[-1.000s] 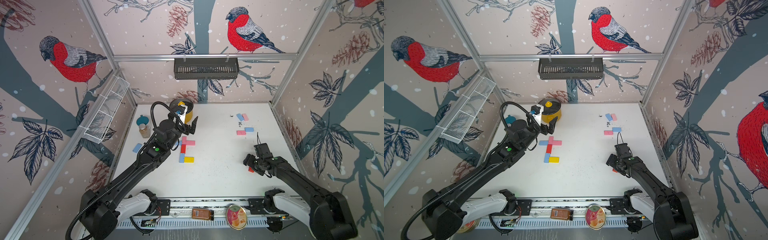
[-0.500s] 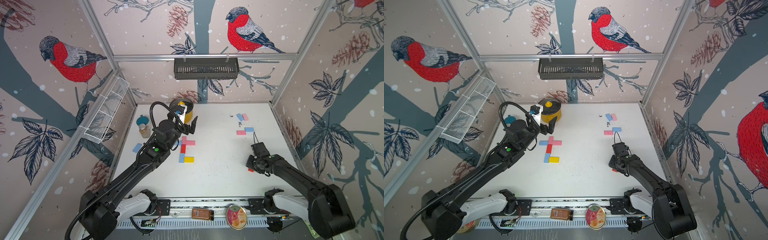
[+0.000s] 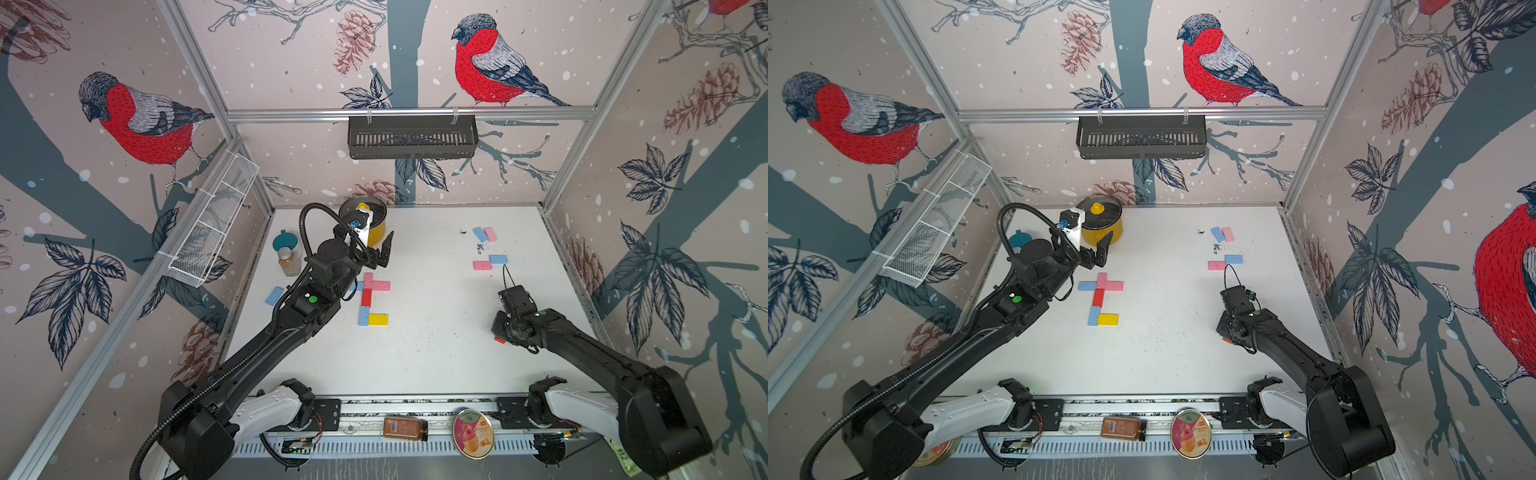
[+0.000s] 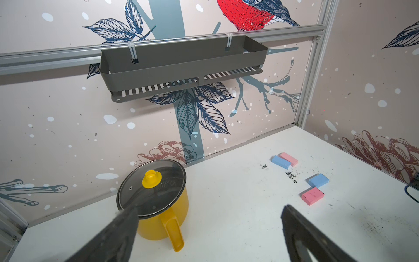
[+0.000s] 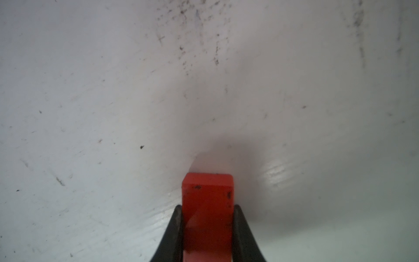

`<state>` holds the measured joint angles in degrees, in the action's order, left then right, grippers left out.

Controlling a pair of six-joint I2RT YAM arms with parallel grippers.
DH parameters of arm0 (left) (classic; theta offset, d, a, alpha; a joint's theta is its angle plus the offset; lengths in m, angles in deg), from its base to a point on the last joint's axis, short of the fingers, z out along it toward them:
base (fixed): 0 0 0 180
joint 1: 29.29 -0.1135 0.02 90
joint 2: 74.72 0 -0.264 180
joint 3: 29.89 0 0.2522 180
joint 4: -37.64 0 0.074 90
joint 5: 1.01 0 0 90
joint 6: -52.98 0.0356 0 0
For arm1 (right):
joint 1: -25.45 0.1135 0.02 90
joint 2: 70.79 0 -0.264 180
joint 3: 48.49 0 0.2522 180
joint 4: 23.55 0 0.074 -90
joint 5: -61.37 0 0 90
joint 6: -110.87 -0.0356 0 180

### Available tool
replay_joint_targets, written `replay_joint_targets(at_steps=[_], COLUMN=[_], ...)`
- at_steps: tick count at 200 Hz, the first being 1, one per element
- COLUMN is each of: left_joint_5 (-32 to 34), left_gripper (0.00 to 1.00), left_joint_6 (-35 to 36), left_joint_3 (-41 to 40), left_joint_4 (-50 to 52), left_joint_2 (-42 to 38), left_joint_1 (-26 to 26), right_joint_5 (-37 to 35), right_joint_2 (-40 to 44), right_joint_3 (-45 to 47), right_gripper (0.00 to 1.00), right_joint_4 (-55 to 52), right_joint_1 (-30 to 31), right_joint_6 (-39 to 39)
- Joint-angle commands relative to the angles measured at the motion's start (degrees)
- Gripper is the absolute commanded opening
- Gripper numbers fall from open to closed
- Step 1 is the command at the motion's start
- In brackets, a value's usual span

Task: Assemble the letter t with building blocks
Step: Pick up the building block from the center of the board.

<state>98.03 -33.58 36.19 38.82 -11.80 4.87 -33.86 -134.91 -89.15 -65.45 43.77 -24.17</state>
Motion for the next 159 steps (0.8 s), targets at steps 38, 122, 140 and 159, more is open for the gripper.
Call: replay_joint_targets(at_steps=[38,122,140,159], left_joint_5=[0.54,0.83,1.03,1.33], left_gripper=[0.97,0.98,0.98,0.97], left_joint_6=[0.86,0.86,0.86,0.86], left_joint_3=[0.26,0.24,0.24,0.07], left_joint_4=[-0.33,-0.29,-0.33,-0.59], left_joint_2=[0.41,1.11,1.16,0.90], left_joint_1=[0.02,-0.04,-0.02,-0.01], right_joint_5=[-1.33,1.89,2.85,2.75], right_joint_2=[5.54,3.50,-0.45,-5.22], right_joint_3=[-4.30,-12.67,-15.70,-18.94], right_gripper=[0.16,0.17,0.17,0.17], right_joint_4=[-4.44,-0.85,-0.72,0.04], right_joint_1=[0.48,0.79,1.17,2.82], right_joint_6=[1.10,10.43,11.87,13.23])
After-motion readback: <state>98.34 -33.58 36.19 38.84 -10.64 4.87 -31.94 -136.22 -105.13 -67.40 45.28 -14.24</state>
